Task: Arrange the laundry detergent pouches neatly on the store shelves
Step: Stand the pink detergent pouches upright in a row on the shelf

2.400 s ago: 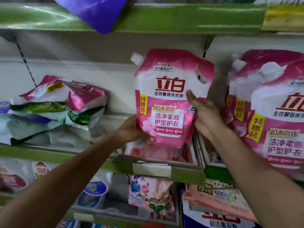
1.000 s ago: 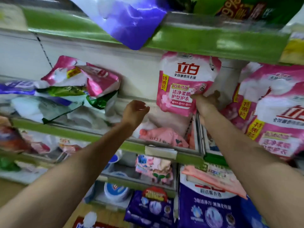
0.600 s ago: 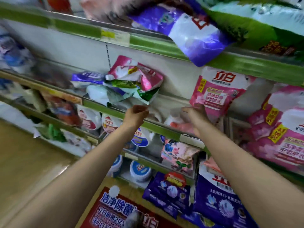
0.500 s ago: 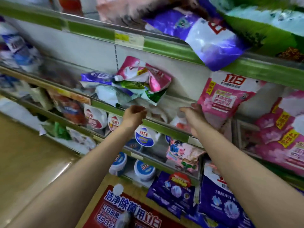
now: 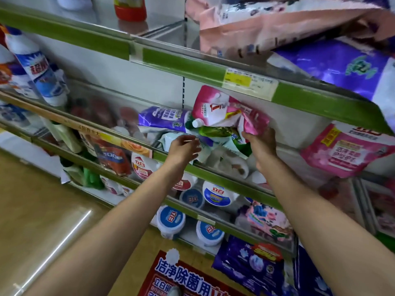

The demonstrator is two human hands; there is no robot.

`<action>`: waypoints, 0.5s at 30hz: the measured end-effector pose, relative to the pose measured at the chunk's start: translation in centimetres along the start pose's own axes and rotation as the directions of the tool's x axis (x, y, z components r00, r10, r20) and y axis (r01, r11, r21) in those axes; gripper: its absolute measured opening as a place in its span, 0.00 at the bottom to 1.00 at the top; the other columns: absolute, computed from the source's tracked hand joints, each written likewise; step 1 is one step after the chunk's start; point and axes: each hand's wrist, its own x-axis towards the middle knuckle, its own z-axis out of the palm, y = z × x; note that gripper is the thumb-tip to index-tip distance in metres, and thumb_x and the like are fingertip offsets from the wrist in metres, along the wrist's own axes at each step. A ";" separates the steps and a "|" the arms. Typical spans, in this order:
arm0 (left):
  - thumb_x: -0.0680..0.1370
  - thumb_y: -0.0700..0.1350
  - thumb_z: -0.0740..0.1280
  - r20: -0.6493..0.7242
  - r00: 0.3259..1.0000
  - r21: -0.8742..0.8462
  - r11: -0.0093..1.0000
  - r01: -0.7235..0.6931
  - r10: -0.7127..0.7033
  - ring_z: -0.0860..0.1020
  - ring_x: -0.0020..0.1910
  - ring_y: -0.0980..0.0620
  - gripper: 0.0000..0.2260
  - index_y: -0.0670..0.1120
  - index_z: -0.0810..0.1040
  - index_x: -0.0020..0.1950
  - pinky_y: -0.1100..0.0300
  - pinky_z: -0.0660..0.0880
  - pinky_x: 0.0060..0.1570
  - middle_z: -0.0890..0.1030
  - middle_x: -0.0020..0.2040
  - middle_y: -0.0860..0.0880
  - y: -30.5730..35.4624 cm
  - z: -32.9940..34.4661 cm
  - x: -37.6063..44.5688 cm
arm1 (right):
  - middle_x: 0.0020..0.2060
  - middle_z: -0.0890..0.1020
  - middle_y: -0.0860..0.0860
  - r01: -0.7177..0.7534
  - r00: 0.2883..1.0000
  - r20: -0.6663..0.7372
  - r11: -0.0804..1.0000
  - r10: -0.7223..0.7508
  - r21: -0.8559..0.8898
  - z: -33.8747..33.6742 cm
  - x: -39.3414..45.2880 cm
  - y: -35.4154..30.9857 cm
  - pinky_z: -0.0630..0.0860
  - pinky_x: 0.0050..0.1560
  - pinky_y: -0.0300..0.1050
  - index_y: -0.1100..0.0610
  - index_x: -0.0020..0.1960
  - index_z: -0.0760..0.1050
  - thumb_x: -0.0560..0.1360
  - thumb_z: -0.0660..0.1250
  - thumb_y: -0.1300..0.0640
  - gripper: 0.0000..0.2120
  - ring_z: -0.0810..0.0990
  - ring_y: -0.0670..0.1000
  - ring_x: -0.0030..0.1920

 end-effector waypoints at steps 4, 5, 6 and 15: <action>0.79 0.39 0.65 -0.083 0.992 0.013 0.995 -0.099 0.099 0.77 0.43 0.46 0.04 0.41 0.73 0.54 0.53 0.76 0.49 0.78 0.46 0.42 1.5 0.0 2.6 | 0.59 0.79 0.57 0.001 1.000 -0.027 0.999 -0.002 -0.040 0.5 3.3 1.8 0.78 0.58 0.54 0.55 0.66 0.69 0.54 0.77 0.46 0.43 0.79 0.57 0.57; 0.79 0.40 0.65 -0.101 0.988 0.032 0.993 -0.114 0.117 0.76 0.43 0.46 0.05 0.41 0.73 0.54 0.52 0.76 0.49 0.78 0.47 0.41 1.8 0.1 3.2 | 0.59 0.80 0.56 -0.009 1.000 -0.013 1.000 0.008 -0.030 0.5 3.7 2.0 0.78 0.58 0.53 0.55 0.65 0.70 0.54 0.78 0.49 0.41 0.80 0.56 0.56; 0.79 0.41 0.65 -0.116 0.985 0.062 0.991 -0.123 0.129 0.77 0.45 0.45 0.07 0.40 0.74 0.55 0.52 0.76 0.50 0.78 0.49 0.41 2.0 0.2 3.8 | 0.58 0.80 0.54 -0.026 1.000 -0.007 1.000 0.026 -0.005 0.5 3.4 1.5 0.79 0.57 0.52 0.55 0.64 0.71 0.57 0.79 0.53 0.37 0.80 0.55 0.55; 0.68 0.49 0.70 -0.166 0.986 0.138 0.990 0.006 0.018 0.78 0.40 0.46 0.23 0.33 0.78 0.55 0.48 0.80 0.45 0.81 0.50 0.34 4.3 1.5 8.6 | 0.47 0.79 0.49 -0.296 0.921 0.298 0.947 0.250 0.122 -1.2 4.8 1.1 0.73 0.47 0.49 0.57 0.62 0.72 0.71 0.75 0.56 0.23 0.77 0.48 0.49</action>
